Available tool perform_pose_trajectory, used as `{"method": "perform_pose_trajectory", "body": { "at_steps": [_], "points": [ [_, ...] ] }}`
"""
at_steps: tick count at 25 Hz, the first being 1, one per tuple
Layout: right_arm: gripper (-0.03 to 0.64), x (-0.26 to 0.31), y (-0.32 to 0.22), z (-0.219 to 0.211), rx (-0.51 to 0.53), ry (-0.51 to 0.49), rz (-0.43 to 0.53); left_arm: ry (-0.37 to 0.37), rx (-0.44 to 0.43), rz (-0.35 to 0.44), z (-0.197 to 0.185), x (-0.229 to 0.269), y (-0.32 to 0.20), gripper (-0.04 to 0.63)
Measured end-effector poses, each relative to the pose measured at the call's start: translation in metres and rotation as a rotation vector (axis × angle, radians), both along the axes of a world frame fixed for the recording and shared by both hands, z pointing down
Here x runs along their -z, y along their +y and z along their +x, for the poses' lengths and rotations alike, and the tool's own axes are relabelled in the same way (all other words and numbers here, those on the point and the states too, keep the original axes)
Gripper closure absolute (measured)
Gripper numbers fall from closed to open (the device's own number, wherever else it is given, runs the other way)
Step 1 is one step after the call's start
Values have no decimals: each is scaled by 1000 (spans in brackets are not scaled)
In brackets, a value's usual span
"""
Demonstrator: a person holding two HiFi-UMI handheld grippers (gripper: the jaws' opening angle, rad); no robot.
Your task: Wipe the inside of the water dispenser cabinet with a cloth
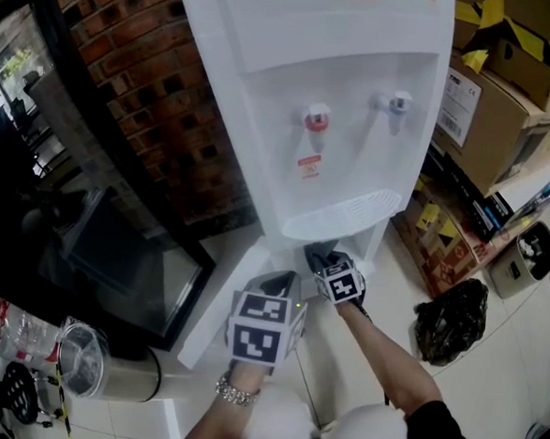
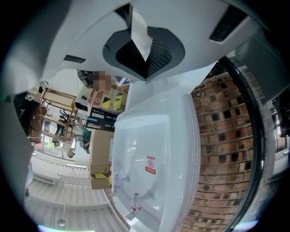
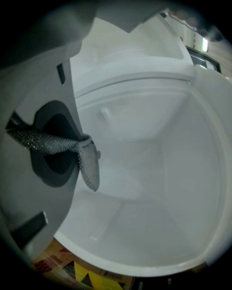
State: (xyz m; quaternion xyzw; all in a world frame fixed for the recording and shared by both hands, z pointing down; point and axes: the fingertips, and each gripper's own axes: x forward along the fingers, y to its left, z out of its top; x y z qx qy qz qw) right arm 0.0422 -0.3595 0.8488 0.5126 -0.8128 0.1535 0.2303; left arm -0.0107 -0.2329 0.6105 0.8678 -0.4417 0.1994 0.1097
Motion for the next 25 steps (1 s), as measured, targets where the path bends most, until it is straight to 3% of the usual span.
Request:
{"method": "perform_pose_trajectory", "body": {
  "at_steps": [5,11,16,25],
  "points": [
    [586,55,-30,25,-86,-19,161,-11,-12,-1,4,-1,1,592],
    [586,84,-38,-18,23,-50,263,-20,-25,-4,7,-3,2,592],
    [586,86,-47,-25,38,-55,283,-24,-20,-2,5,-2,2,592],
    [587,87,-65,64,-197,-86,228,-10,-7,12,0,4,0,592]
  ]
}}
